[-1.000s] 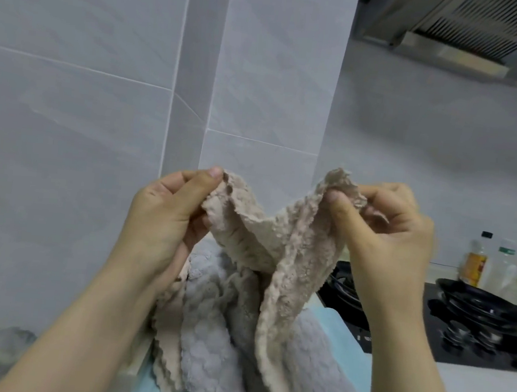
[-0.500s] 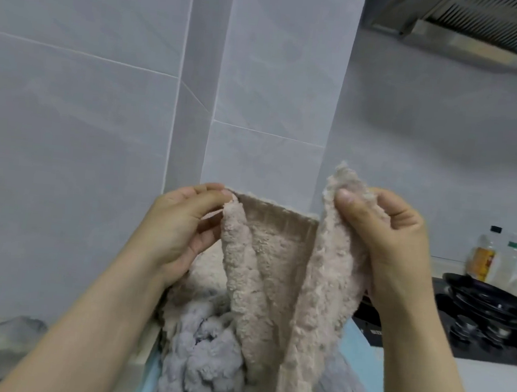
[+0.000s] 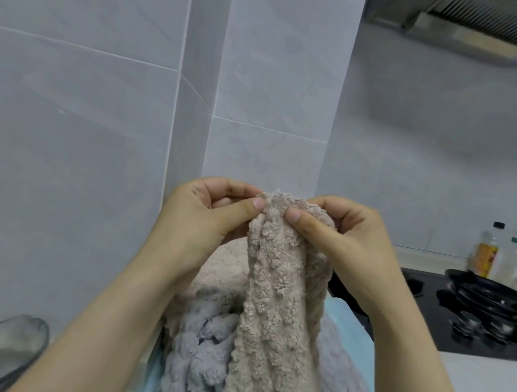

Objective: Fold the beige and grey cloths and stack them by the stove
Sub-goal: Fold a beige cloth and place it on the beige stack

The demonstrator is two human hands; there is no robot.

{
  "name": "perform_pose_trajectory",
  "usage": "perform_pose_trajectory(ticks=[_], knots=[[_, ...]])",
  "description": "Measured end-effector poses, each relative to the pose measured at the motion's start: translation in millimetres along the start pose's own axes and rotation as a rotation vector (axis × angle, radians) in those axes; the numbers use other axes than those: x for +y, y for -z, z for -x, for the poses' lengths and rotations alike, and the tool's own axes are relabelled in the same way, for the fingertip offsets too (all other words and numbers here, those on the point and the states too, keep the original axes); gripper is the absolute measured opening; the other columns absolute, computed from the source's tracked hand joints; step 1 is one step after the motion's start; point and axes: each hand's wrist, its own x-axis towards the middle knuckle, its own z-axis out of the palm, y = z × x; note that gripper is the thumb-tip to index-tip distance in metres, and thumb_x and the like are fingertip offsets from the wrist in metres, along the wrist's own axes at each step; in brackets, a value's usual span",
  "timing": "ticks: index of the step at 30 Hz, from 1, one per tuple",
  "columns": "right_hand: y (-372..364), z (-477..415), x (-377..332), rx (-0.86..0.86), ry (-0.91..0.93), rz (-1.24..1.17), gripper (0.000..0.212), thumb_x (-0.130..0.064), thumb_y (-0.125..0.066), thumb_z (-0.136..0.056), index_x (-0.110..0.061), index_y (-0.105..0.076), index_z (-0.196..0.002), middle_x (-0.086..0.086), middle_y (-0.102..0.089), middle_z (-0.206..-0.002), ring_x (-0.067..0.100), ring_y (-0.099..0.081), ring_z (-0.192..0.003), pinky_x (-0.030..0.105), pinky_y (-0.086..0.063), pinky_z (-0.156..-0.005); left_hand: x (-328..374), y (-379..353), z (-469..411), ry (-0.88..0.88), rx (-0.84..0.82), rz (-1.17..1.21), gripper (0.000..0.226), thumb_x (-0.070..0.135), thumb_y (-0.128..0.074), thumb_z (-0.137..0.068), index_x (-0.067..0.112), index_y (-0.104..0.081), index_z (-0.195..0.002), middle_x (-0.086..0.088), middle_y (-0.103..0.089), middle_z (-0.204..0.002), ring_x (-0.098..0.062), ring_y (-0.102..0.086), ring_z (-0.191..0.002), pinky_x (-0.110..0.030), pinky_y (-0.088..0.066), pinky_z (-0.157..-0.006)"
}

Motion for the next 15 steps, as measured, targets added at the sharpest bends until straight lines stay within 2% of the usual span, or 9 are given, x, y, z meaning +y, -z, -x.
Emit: perform_pose_trajectory(ticks=[6, 10, 15], knots=[[-1.3, -0.4, 1.9, -0.001, -0.020, 0.048, 0.013, -0.019, -0.075, -0.079, -0.006, -0.075, -0.082, 0.014, -0.075, -0.083, 0.021, -0.071, -0.074, 0.033, -0.057, -0.071, 1.3, -3.8, 3.5, -0.011, -0.026, 0.005, 0.007, -0.003, -0.065, -0.079, 0.000, -0.068, -0.085, -0.007, -0.072, -0.067, -0.012, -0.068, -0.061, -0.021, -0.057, -0.060], [-0.4, 0.0, 0.8, -0.004, 0.001, 0.055, 0.016, -0.021, -0.076, -0.075, -0.005, -0.074, -0.079, 0.017, -0.074, -0.083, 0.020, -0.068, -0.072, 0.032, -0.055, -0.069, -0.2, -4.1, 3.2, -0.016, 0.003, -0.030, 0.008, -0.003, -0.066, -0.079, -0.001, -0.069, -0.086, -0.013, -0.073, -0.073, -0.015, -0.069, -0.063, -0.023, -0.058, -0.061], [-0.1, -1.1, 3.4, -0.011, 0.005, 0.074, 0.012, -0.017, -0.076, -0.078, -0.006, -0.073, -0.077, 0.016, -0.074, -0.081, 0.019, -0.068, -0.070, 0.030, -0.055, -0.067, 0.4, -5.1, 4.4, -0.023, -0.011, -0.063, 0.006, 0.001, -0.066, -0.081, 0.002, -0.070, -0.085, -0.010, -0.073, -0.071, -0.012, -0.069, -0.062, -0.019, -0.055, -0.058]])
